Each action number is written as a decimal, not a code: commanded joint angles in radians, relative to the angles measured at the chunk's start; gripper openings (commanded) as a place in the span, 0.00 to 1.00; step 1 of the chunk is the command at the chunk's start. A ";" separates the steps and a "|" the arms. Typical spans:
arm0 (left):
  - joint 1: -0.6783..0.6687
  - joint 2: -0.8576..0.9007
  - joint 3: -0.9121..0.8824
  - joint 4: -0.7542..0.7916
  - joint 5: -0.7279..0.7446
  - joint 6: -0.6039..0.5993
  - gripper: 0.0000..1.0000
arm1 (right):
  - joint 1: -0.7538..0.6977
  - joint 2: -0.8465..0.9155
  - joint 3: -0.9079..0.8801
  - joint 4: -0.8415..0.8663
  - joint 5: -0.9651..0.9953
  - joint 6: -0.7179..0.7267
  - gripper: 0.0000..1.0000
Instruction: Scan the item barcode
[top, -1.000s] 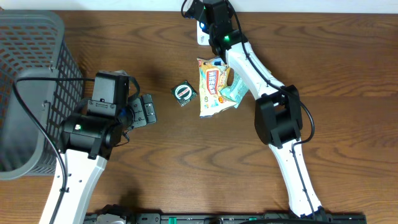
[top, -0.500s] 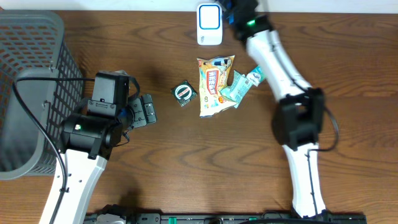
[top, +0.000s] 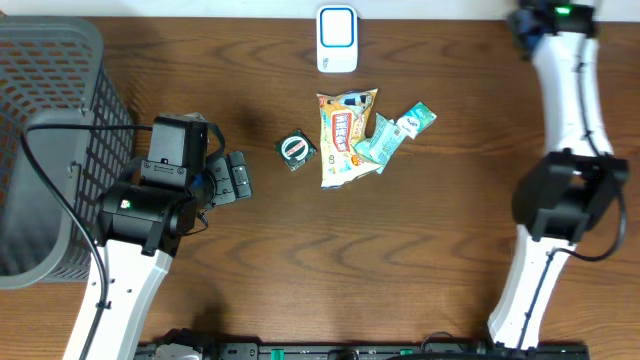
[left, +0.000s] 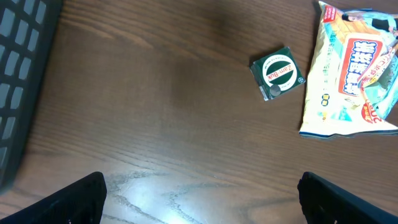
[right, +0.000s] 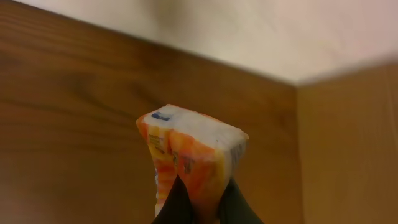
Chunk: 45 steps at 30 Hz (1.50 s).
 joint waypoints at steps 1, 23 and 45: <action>0.002 0.003 0.009 0.000 0.001 -0.009 0.98 | -0.097 0.003 0.003 -0.023 0.005 0.071 0.01; 0.002 0.003 0.009 0.000 0.001 -0.009 0.98 | -0.297 0.005 -0.078 -0.186 -0.691 0.250 0.99; 0.002 0.003 0.009 0.000 0.001 -0.009 0.98 | -0.281 0.005 -0.509 0.365 -0.636 0.250 0.01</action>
